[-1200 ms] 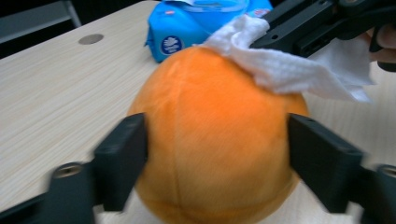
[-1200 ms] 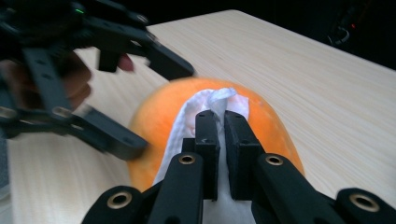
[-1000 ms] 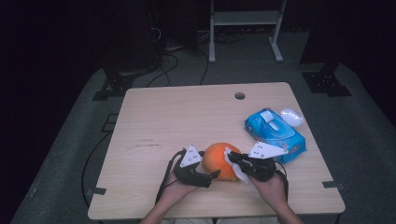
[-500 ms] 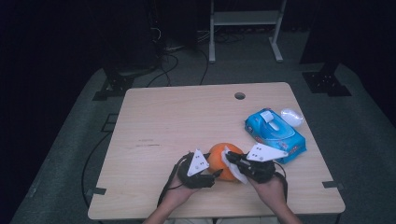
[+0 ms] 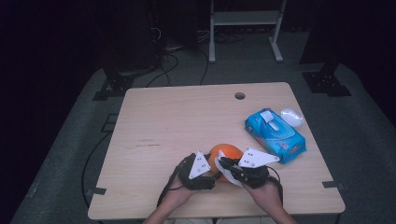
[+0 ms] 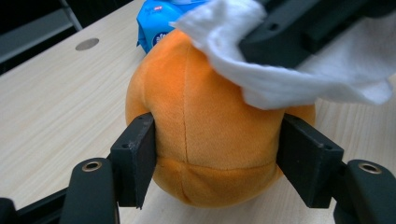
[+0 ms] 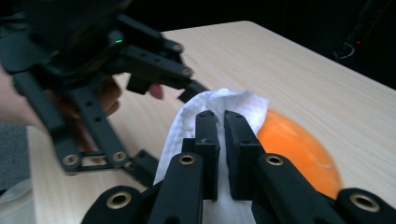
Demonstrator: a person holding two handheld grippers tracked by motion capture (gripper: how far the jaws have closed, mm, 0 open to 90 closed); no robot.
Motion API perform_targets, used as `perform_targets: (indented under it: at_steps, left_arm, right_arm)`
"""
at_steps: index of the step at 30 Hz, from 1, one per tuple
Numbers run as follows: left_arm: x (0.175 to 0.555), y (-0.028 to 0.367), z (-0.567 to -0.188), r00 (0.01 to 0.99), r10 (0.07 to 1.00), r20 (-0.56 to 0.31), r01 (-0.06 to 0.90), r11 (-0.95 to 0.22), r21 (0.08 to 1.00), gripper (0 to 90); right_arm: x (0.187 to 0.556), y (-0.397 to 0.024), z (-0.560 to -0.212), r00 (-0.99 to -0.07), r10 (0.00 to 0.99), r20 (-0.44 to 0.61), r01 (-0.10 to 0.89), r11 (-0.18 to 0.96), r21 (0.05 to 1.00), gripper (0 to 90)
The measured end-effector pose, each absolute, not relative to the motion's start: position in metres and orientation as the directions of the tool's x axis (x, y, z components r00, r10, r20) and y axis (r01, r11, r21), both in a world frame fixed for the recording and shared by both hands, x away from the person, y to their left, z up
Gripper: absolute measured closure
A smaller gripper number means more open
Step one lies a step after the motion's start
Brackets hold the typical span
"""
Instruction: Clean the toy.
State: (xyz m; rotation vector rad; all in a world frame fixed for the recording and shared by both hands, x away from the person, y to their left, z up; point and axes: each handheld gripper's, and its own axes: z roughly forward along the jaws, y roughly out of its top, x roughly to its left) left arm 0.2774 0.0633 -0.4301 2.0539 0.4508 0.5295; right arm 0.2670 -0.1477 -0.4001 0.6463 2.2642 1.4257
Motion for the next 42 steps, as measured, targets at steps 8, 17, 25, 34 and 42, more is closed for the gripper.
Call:
perform_targets:
  at_steps: [8, 17, 25, 34, 42]
  left_arm:
    - [0.281, 0.064, -0.430, 0.850, 0.509, 0.136, 0.138, -0.464, 0.875, 28.2]
    - [0.274, 0.061, -0.430, 0.839, 0.505, 0.204, 0.091, -0.499, 0.862, 33.8]
    - [0.277, 0.065, -0.431, 0.847, 0.502, 0.175, 0.106, -0.483, 0.869, 35.7]
    - [0.280, 0.066, -0.430, 0.839, 0.520, 0.160, 0.129, -0.476, 0.870, 17.6]
    - [0.286, 0.075, -0.432, 0.852, 0.509, 0.118, 0.161, -0.471, 0.867, 26.0]
  right_arm:
    - [0.286, -0.184, -0.402, -0.745, 0.667, -0.026, 0.251, 0.315, 0.915, 83.7]
    - [0.267, -0.147, -0.400, -0.809, 0.583, -0.078, 0.186, 0.379, 0.906, 83.7]
    - [0.288, -0.181, -0.402, -0.748, 0.663, -0.035, 0.242, 0.322, 0.915, 83.7]
    - [0.290, -0.180, -0.409, -0.739, 0.673, -0.022, 0.273, 0.329, 0.904, 83.6]
    - [0.290, -0.177, -0.411, -0.754, 0.656, 0.002, 0.281, 0.320, 0.905, 83.6]
